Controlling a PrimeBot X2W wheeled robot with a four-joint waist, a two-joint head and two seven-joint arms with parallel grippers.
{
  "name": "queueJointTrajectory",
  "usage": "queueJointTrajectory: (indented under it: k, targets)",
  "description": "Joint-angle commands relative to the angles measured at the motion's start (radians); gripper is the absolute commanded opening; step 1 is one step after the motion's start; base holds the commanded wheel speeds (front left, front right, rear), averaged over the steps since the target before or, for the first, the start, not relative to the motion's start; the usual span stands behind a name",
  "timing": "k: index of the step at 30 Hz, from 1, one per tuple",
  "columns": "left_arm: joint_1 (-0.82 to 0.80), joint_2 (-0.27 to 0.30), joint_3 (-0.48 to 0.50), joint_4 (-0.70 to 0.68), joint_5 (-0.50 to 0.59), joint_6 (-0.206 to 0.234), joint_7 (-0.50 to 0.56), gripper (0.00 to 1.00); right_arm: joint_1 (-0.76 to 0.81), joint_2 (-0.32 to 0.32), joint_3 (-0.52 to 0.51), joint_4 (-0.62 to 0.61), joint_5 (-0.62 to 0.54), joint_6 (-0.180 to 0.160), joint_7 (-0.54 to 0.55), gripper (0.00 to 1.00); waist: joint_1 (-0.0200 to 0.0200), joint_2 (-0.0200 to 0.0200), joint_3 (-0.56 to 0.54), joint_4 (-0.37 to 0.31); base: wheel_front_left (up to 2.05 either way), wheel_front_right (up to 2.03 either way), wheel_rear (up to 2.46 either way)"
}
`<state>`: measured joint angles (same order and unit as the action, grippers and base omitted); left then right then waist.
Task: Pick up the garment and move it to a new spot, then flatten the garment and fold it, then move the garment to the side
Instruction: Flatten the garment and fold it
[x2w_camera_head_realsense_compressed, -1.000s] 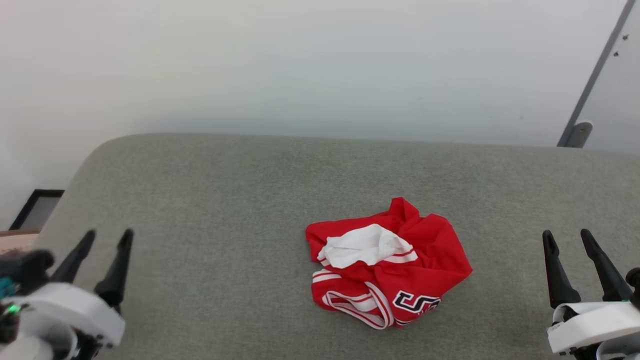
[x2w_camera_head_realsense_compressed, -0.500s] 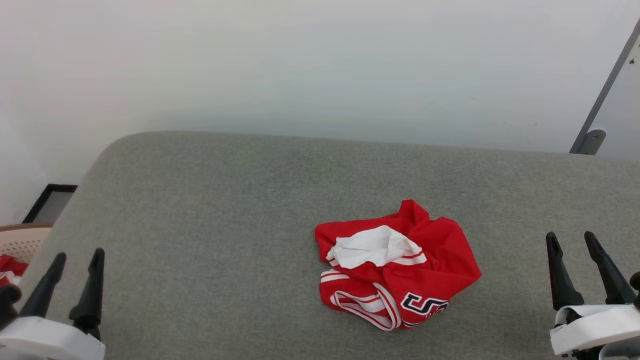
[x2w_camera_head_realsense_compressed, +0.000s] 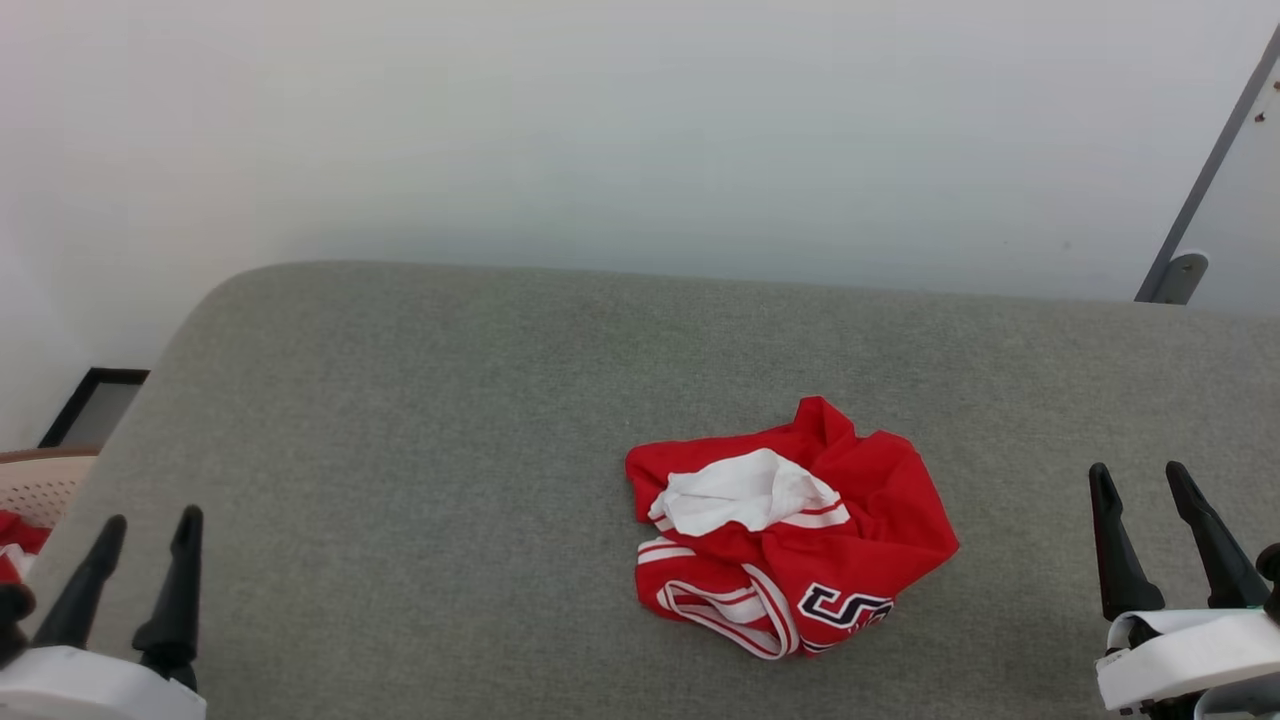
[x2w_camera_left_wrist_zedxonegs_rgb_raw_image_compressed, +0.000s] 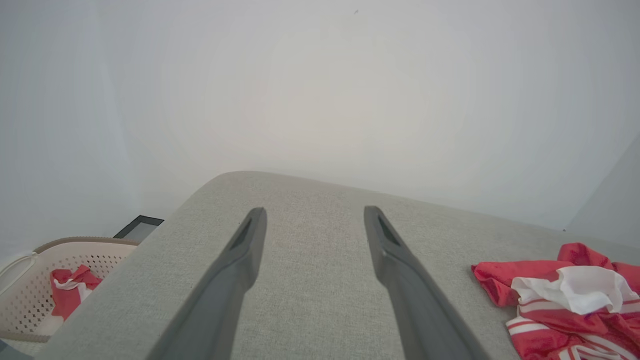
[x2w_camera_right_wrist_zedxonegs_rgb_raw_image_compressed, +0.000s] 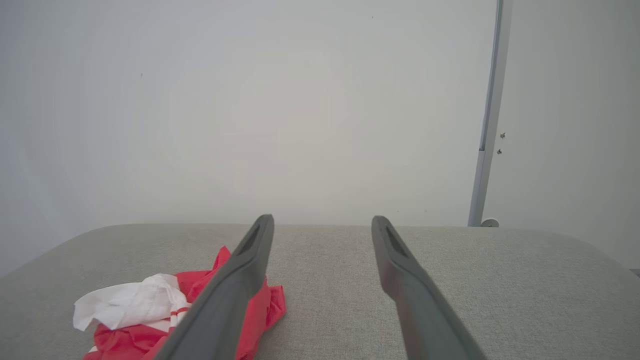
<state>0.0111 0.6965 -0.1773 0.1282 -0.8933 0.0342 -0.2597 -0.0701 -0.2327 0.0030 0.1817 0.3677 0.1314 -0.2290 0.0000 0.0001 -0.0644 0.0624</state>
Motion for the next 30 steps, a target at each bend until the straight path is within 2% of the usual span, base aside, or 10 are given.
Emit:
queueJointTrajectory:
  k: [1, 7, 14, 23, 30]
  targets:
    - [-0.002, 0.005, -0.005, -0.003, 0.005, 0.001, 0.011, 1.0, 0.011, 0.002, 0.0, -0.003, -0.006, -0.001, -0.003, 1.0, 0.0, -0.0001, 0.004, -0.004, 0.0, 0.0, 0.0]
    - [-0.116, 0.018, -0.072, -0.028, 0.009, -0.029, 0.133, 1.0, -0.007, 0.003, 0.005, -0.005, -0.011, -0.001, -0.001, 1.0, 0.0, -0.0001, 0.024, -0.021, 0.0, 0.0, 0.0]
    - [-0.336, 0.003, -0.195, -0.048, 0.0, -0.086, 0.37, 1.0, -0.032, 0.013, 0.026, 0.0, -0.019, -0.001, -0.004, 1.0, 0.0, -0.0001, 0.056, -0.069, 0.0, 0.0, 0.0]
    - [-0.591, -0.07, -0.365, 0.007, 0.015, -0.125, 0.668, 1.0, -0.068, 0.032, 0.035, 0.011, -0.026, -0.001, -0.019, 1.0, 0.0, -0.0001, 0.122, -0.149, 0.0, 0.0, 0.0]
    - [-0.67, -0.119, -0.448, 0.064, -0.014, -0.13, 0.835, 1.0, -0.088, 0.057, 0.042, 0.023, -0.031, -0.001, -0.029, 1.0, 0.0, -0.0001, 0.17, -0.212, 0.0, 0.0, 0.0]
